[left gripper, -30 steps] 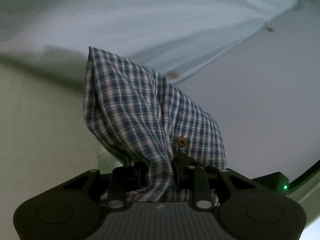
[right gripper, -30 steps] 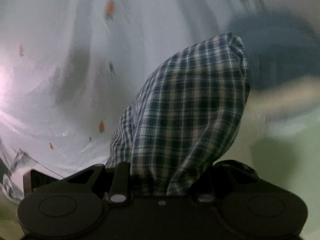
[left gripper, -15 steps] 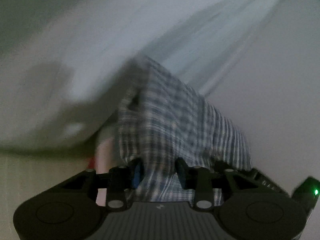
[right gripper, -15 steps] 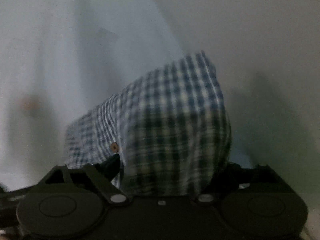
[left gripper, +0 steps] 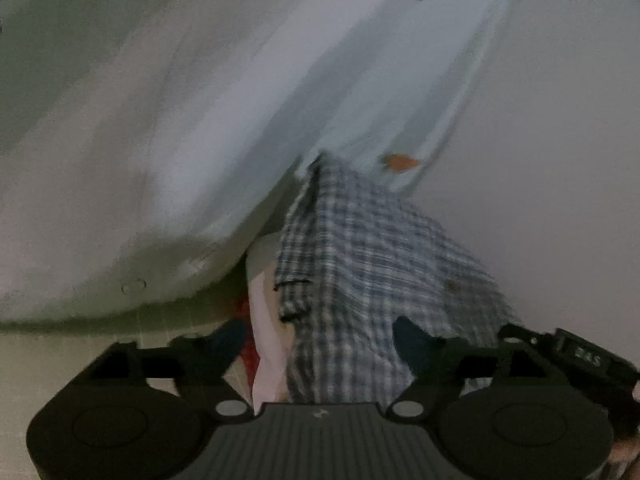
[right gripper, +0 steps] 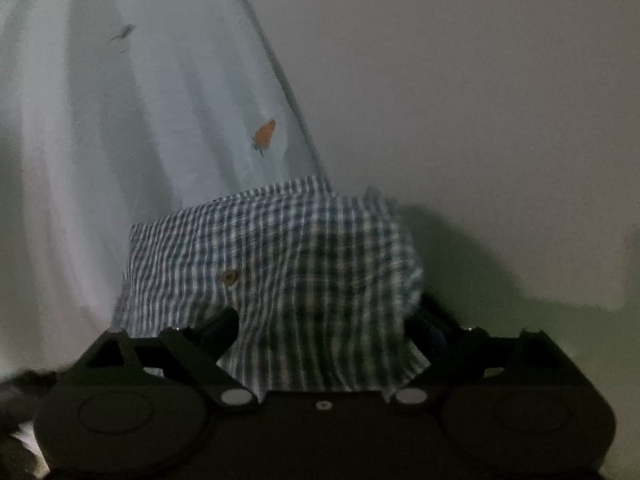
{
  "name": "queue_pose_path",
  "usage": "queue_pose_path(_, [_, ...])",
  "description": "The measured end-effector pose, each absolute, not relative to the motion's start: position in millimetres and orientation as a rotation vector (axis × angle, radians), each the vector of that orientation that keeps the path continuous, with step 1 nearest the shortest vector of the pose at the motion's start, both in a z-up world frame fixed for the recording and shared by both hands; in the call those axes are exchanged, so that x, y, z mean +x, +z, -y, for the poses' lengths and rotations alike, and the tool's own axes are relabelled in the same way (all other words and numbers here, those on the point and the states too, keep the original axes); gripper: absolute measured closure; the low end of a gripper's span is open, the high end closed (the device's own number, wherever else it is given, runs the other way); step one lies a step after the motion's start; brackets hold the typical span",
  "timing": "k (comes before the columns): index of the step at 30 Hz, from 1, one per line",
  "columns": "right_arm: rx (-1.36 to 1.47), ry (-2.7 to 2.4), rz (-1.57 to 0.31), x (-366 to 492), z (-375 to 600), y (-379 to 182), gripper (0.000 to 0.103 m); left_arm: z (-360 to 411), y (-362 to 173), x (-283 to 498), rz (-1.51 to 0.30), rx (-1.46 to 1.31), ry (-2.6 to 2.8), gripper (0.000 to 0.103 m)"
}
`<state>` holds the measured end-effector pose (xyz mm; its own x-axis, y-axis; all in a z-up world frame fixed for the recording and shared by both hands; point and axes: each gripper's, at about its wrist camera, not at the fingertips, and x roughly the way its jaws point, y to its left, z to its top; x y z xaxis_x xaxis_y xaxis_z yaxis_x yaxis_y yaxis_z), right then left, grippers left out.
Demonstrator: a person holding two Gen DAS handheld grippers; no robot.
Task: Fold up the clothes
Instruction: 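Carry the shirt bundle to the clothes stack and lower it on top, then open both grippers and withdraw from the stack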
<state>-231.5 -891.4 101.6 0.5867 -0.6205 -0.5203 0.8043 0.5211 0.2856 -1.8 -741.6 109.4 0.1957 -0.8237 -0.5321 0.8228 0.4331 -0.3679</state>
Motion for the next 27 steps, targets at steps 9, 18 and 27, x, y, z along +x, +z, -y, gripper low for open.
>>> queue_pose_path(9, [0.347,-0.844,-0.356,-270.2,783.9,111.6,0.000,659.0,117.7,-68.3,-0.621,0.066,-1.155,0.000])
queue_pose_path(18, [0.394,-0.810,-0.506,-312.0,716.9,56.5,0.000,610.7,62.6,-123.9,-0.713,0.262,-1.151,0.000])
queue_pose_path(27, [0.567,-0.879,-0.587,-356.0,670.7,13.0,0.000,577.7,26.1,-145.6,-0.788,0.379,-1.126,0.000])
